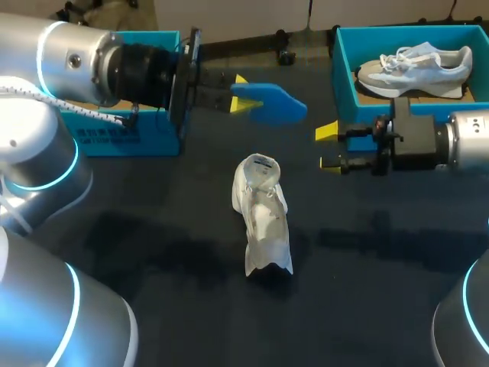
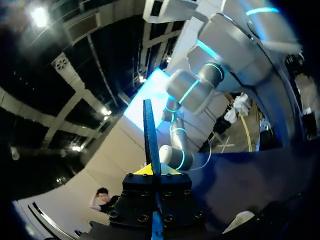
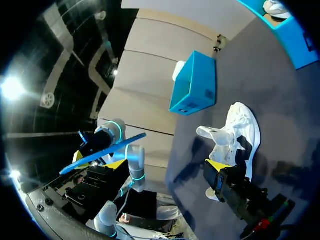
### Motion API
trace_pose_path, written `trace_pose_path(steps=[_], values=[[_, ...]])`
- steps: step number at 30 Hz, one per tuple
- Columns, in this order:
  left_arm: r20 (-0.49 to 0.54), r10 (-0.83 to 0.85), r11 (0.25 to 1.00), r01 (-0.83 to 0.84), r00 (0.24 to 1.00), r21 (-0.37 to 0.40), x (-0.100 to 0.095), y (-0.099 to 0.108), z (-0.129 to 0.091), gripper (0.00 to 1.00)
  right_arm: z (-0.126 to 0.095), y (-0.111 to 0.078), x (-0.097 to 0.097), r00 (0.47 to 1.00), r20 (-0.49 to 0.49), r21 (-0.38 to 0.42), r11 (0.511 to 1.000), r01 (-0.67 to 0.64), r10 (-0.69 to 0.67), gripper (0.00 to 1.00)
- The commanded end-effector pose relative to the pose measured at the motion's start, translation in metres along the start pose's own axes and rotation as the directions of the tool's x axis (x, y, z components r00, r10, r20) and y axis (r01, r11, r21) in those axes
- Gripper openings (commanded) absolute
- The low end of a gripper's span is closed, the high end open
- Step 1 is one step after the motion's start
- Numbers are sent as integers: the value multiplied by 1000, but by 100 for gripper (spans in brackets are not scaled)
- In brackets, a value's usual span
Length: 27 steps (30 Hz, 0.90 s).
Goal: Take the shoe out of the shoebox, open the shoe tongue, remove and reinsert the insole, then place the shoe into the shoebox
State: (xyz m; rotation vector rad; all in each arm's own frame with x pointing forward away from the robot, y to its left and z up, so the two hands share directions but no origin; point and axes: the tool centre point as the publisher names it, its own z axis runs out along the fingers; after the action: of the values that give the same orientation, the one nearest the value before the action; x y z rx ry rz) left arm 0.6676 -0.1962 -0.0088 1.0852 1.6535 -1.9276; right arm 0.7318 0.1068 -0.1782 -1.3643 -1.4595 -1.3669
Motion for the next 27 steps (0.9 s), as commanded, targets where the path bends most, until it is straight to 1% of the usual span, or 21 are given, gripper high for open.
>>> trace_pose_path(steps=[1, 5, 7, 8, 11, 13, 15, 22, 27], values=[[39, 107, 994, -106, 994, -9, 18, 7, -5, 0, 1, -1, 0, 1000, 2, -3, 1000, 0, 0, 100], [28, 192, 980, -191, 981, -62, 29, 17, -11, 0, 1, -1, 0, 1000, 2, -3, 1000, 0, 0, 100], [6, 267, 961, -266, 964, -77, 34, 22, -14, 0, 1, -1, 0, 1000, 2, -3, 1000, 0, 0, 100], [-25, 341, 935, -342, 940, -97, 40, 27, -15, 0, 1, -1, 0, 1000, 2, -3, 1000, 0, 0, 100], [-74, 457, 879, -462, 887, -118, 52, 37, -17, 0, 1, -1, 0, 1000, 2, -3, 1000, 0, 0, 100], [-82, 504, 851, -511, 860, -122, 57, 42, -17, 0, 1, -1, 0, 1000, 2, -3, 1000, 0, 0, 100], [-100, 583, 797, -592, 806, -123, 63, 48, -17, 0, 1, -1, 0, 1000, 2, -3, 1000, 0, 0, 100], [-114, 712, 678, -720, 693, -147, 74, 63, -18, 0, 1, -1, 0, 1000, 2, -3, 1000, 0, 0, 100], [-139, 730, 648, -742, 670, -174, 80, 73, -16, 0, 1, -1, 0, 1000, 2, -3, 1000, 0, 0, 100]])
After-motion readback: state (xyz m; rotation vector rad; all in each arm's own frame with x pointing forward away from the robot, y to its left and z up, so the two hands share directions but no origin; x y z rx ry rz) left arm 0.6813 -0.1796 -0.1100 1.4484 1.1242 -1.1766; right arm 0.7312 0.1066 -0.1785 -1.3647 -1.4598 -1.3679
